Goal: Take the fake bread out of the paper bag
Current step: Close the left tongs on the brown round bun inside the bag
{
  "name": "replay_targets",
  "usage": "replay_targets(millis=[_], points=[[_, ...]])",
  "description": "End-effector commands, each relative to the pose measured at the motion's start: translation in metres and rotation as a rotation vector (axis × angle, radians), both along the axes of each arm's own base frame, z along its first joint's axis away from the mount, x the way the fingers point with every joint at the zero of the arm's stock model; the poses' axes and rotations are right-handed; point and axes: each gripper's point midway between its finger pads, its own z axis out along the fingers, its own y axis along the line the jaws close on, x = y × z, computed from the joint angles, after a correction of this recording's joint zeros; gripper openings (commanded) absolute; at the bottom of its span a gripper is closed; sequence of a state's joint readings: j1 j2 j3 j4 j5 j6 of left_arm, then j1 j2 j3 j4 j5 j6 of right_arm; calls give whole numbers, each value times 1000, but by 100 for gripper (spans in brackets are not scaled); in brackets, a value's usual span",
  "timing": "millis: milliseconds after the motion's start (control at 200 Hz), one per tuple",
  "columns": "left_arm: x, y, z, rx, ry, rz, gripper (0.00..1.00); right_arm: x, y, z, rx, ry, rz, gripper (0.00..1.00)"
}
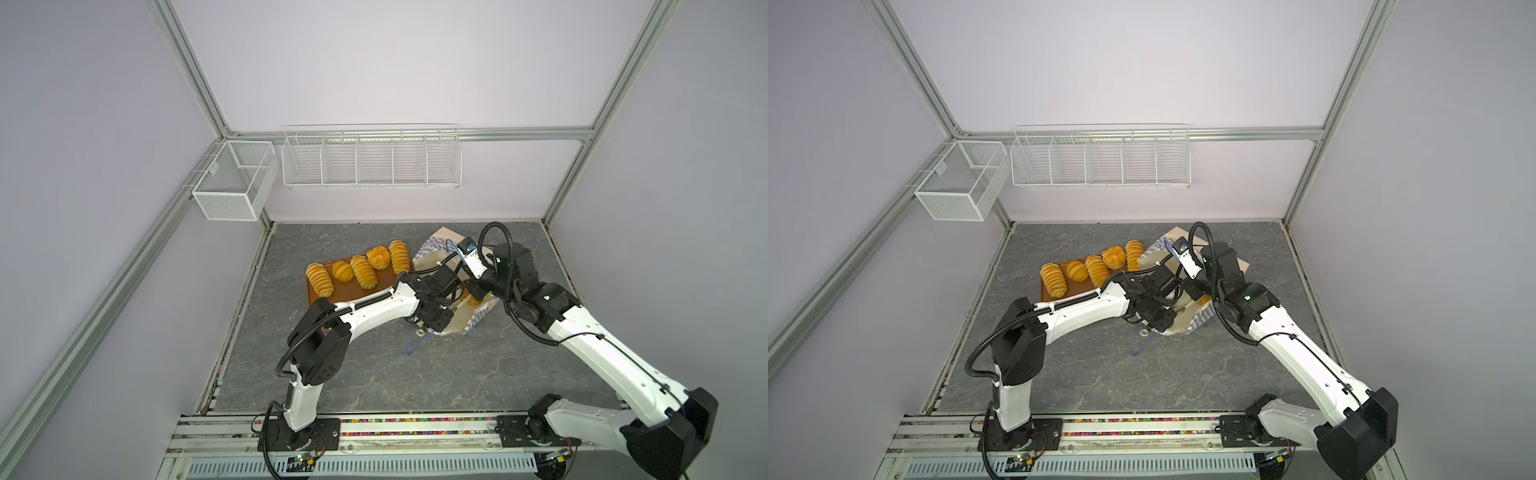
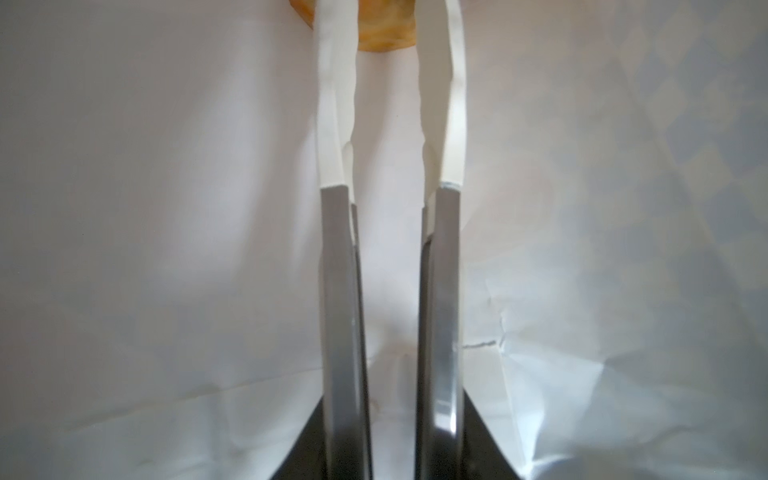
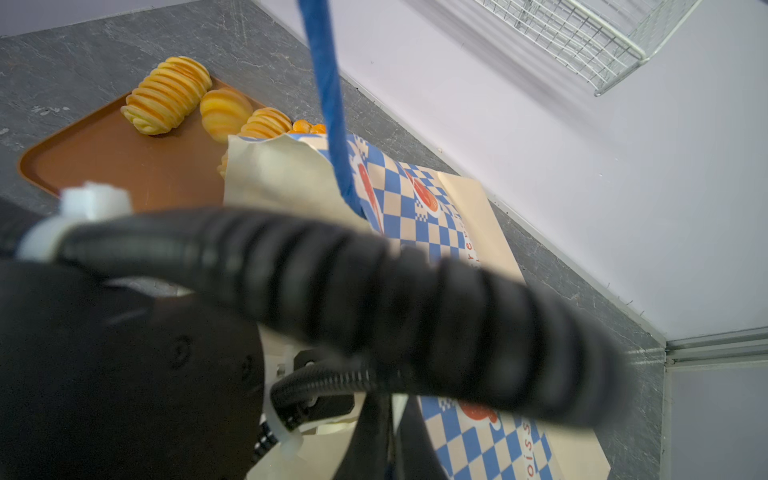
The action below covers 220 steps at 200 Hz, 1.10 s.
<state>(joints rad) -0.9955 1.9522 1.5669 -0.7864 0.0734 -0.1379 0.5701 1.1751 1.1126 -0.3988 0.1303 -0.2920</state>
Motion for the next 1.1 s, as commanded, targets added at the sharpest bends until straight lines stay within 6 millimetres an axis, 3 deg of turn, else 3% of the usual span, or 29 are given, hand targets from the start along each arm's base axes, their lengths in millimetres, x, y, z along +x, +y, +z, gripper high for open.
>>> replay_targets(millis=[0, 280, 905, 1094], points=[[-10, 17, 8, 21, 17, -18, 37, -10, 8, 16, 45, -48, 60, 7], [-7, 36, 13, 89, -26, -8, 42, -21, 4, 26, 81, -73, 74, 7], [-22, 17, 20, -31, -14, -60, 46, -27, 0, 35, 138, -70, 59, 7], [-18, 22, 2, 34, -20, -47, 46, -23, -3, 36, 154, -60, 32, 7]])
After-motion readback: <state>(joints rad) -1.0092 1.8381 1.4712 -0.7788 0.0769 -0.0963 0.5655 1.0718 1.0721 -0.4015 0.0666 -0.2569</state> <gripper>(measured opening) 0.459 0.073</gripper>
